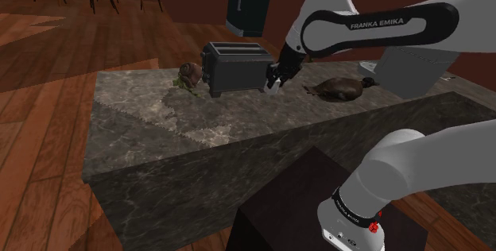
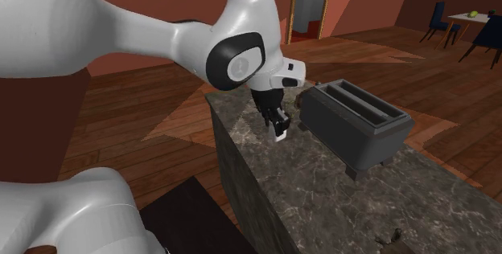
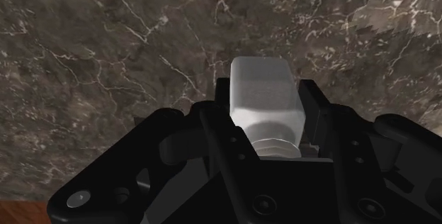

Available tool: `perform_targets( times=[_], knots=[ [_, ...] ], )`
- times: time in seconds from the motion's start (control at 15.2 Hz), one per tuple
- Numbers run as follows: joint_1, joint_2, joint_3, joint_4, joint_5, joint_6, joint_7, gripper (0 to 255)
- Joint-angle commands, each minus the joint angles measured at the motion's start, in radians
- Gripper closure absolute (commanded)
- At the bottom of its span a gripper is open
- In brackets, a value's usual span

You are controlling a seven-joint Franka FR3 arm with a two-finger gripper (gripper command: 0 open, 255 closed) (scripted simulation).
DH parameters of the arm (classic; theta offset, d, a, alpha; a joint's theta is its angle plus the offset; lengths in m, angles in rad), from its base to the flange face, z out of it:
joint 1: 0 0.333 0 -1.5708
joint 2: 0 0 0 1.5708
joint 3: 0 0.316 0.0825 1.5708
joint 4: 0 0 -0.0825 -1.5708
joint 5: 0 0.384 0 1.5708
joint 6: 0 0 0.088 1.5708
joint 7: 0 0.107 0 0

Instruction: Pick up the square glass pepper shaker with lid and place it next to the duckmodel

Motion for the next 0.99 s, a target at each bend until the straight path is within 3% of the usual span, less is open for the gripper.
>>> perform_targets(
  times=[0.0,0.2,0.92],
  knots=[
    [0.000,-0.007,0.000,0.020,0.000,-0.028,0.001,255],
    [0.000,-0.015,-0.001,0.050,0.000,-0.066,0.000,255],
    [-0.075,0.222,-0.215,0.240,-0.032,-0.019,-0.262,255]
  ],
)
